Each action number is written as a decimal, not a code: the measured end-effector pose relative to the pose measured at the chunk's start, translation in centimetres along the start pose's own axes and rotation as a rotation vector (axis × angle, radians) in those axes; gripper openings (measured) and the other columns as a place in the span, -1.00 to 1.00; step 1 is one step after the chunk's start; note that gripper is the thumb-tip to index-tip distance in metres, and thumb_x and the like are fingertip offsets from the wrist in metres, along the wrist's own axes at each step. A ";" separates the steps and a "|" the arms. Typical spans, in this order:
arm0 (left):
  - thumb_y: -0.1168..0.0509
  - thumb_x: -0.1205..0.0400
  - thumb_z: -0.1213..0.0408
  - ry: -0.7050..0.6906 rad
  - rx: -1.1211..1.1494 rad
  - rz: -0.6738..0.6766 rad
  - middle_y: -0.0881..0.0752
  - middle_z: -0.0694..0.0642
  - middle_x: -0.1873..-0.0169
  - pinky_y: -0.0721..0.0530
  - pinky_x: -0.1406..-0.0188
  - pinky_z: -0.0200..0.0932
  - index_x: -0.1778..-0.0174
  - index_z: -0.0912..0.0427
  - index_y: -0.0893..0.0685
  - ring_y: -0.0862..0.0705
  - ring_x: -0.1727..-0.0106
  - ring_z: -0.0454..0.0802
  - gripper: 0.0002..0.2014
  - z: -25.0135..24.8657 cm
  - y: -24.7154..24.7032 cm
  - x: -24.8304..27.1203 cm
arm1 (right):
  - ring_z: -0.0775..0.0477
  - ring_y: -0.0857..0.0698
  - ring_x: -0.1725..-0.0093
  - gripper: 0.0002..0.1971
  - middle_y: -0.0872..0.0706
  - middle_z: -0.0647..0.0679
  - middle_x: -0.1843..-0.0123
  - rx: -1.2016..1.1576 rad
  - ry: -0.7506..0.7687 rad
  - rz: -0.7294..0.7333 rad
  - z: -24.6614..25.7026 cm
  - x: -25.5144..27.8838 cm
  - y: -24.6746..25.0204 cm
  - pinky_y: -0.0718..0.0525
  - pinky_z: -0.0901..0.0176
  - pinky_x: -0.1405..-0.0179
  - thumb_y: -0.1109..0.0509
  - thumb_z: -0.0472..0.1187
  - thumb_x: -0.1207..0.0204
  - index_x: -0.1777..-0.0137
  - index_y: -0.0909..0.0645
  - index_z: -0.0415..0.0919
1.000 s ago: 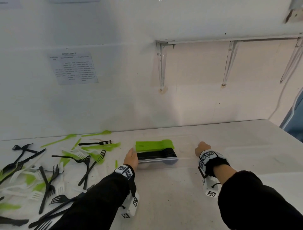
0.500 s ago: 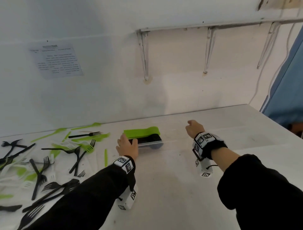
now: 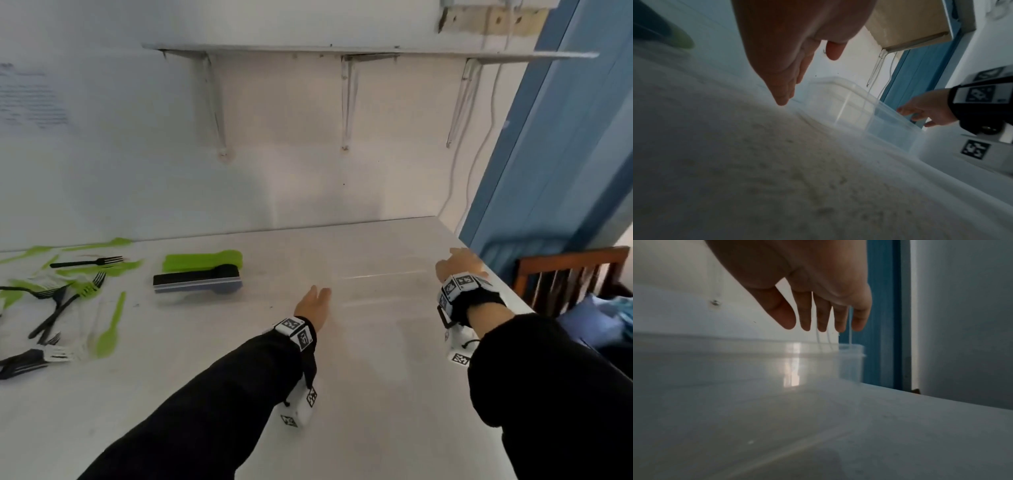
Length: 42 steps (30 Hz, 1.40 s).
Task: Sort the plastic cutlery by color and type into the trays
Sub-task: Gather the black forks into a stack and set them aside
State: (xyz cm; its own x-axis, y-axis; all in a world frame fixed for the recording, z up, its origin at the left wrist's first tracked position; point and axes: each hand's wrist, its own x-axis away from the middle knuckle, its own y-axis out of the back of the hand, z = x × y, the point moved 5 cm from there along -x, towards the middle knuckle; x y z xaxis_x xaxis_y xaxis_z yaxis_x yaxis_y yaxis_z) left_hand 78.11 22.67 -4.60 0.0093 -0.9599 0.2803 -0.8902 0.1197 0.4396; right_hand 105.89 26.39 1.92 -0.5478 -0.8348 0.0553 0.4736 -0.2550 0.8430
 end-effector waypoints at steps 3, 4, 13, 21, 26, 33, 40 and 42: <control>0.06 -0.75 -0.03 0.057 -0.025 0.027 -0.10 0.17 -0.65 -0.10 -0.55 -0.14 -0.66 0.25 0.01 -0.13 -0.65 0.11 -0.37 -0.6 -2.0 -0.6 | -0.30 -0.51 -0.39 -0.60 -0.50 -0.28 -0.43 0.072 -0.011 0.044 -2.8 -1.6 0.6 -0.50 -0.03 -0.36 -0.19 -0.25 -0.58 -0.41 -0.45 -0.30; 0.06 -0.75 -0.05 0.070 -0.028 0.037 -0.09 0.18 -0.65 -0.09 -0.55 -0.13 -0.66 0.26 0.03 -0.12 -0.65 0.11 -0.35 -0.8 -2.4 -0.8 | -0.26 -0.51 -0.40 -0.60 -0.49 -0.27 -0.44 0.100 0.005 0.089 -3.5 -1.7 0.4 -0.50 0.02 -0.36 -0.21 -0.23 -0.58 -0.41 -0.44 -0.29; 0.10 -0.77 0.28 0.091 0.012 -0.078 -0.10 0.21 -0.65 -0.06 -0.56 -0.18 -0.64 0.32 -0.06 -0.09 -0.66 0.09 -0.50 -0.9 -2.9 -1.7 | -0.28 -0.45 -0.46 -0.59 -0.46 -0.39 -0.46 0.050 -0.021 0.267 -4.4 -3.9 -1.7 -0.40 0.03 -0.39 -0.01 -0.33 -0.68 -0.45 -0.38 -0.51; 0.05 -0.75 0.32 0.089 -0.033 -0.145 -0.25 0.25 -0.60 -0.16 -0.55 -0.15 -0.60 0.36 -0.21 -0.22 -0.61 0.14 -0.53 0.9 -0.4 -0.6 | -0.34 -0.49 -0.42 -0.62 -0.51 -0.41 -0.41 0.049 -0.002 0.250 -3.6 -1.8 -3.0 -0.42 0.01 -0.35 -0.02 -0.32 -0.70 -0.39 -0.44 -0.54; 0.04 -0.75 0.33 0.111 -0.013 -0.215 -0.42 0.35 -0.49 -0.30 -0.47 -0.08 -0.50 0.45 -0.36 -0.38 -0.50 0.25 -0.58 4.5 4.6 2.7 | -0.37 -0.52 -0.38 -0.63 -0.54 -0.44 -0.38 0.048 0.025 0.267 -1.6 3.2 -5.7 -0.46 0.05 -0.29 -0.05 -0.32 -0.69 -0.34 -0.46 -0.58; 0.05 -0.75 0.35 0.147 -0.040 -0.332 -0.53 0.32 -0.38 -0.39 -0.31 -0.15 -0.42 0.43 -0.45 -0.48 -0.41 0.22 -0.62 11.1 15.3 9.0 | -0.32 -0.53 -0.38 -0.65 -0.54 -0.38 -0.38 0.067 0.156 0.392 4.8 13.6 -11.2 -0.47 0.09 -0.25 -0.08 -0.35 -0.66 -0.36 -0.46 -0.51; 0.05 -0.76 0.30 0.192 -0.067 -0.325 -0.47 0.31 -0.44 -0.31 -0.41 -0.16 -0.44 0.46 -0.42 -0.40 -0.49 0.19 -0.59 17.0 24.5 12.4 | -0.34 -0.55 -0.35 -0.67 -0.57 -0.41 -0.36 0.037 0.156 0.432 11.6 21.7 -15.6 -0.49 0.05 -0.24 -0.11 -0.38 -0.66 -0.31 -0.48 -0.58; 0.04 -0.75 0.33 0.168 -0.079 -0.310 -0.63 0.28 -0.08 -0.40 -0.17 -0.17 -0.08 0.38 -0.59 -0.52 -0.26 0.14 -0.69 17.9 25.5 12.5 | -0.36 -0.55 -0.35 -0.67 -0.57 -0.44 -0.35 0.041 0.137 0.399 12.3 22.5 -16.1 -0.49 0.04 -0.24 -0.11 -0.36 -0.67 -0.30 -0.49 -0.60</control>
State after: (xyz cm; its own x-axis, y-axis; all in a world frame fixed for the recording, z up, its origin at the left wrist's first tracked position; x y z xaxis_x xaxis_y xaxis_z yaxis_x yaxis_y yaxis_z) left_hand 47.38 9.14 -5.17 0.3537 -0.8994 0.2567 -0.7957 -0.1451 0.5880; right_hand 77.45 17.70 -3.82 -0.2289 -0.9218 0.3128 0.6011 0.1189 0.7903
